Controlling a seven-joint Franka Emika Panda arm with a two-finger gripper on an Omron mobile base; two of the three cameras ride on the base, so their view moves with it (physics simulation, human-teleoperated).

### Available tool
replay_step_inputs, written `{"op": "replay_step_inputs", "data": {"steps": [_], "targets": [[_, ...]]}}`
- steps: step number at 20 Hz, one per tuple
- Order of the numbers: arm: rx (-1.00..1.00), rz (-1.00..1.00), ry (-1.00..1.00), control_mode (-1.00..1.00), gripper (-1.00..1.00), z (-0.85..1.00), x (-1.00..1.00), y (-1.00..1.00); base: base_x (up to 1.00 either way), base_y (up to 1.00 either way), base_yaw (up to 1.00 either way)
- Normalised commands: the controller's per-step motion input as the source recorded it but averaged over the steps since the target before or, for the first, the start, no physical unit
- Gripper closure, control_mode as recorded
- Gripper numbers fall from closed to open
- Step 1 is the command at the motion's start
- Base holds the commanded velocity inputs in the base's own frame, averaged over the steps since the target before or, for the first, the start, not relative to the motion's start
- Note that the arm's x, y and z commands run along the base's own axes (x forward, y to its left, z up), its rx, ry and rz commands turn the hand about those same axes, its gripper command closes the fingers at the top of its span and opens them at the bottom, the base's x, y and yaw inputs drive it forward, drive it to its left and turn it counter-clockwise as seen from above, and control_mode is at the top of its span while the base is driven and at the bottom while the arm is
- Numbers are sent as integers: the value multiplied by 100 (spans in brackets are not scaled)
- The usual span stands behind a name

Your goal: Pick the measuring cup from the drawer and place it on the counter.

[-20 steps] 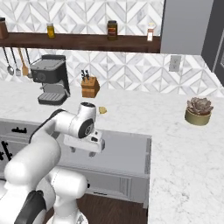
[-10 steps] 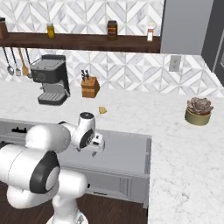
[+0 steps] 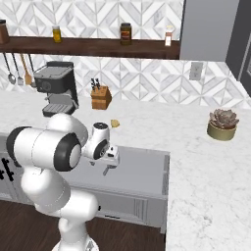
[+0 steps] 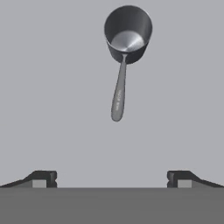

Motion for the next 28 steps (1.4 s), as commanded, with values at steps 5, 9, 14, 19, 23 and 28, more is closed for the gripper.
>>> {"op": "replay_step_inputs", "data": {"steps": [5,9,14,19,23,28], "targets": [[-6,0,-12,-100,-100,-72,9,0,0,0,0],[-1,0,-12,-100,-100,-16,1,0,0,0,0],[0,0,-3,-100,-100,0,20,0,0,0,0],[0,0,0,-100,-100,-3,42,0,0,0,0],[0,0,0,-100,-100,-13,52,0,0,0,0],[0,0,0,-100,-100,-47,26,0,0,0,0]]}}
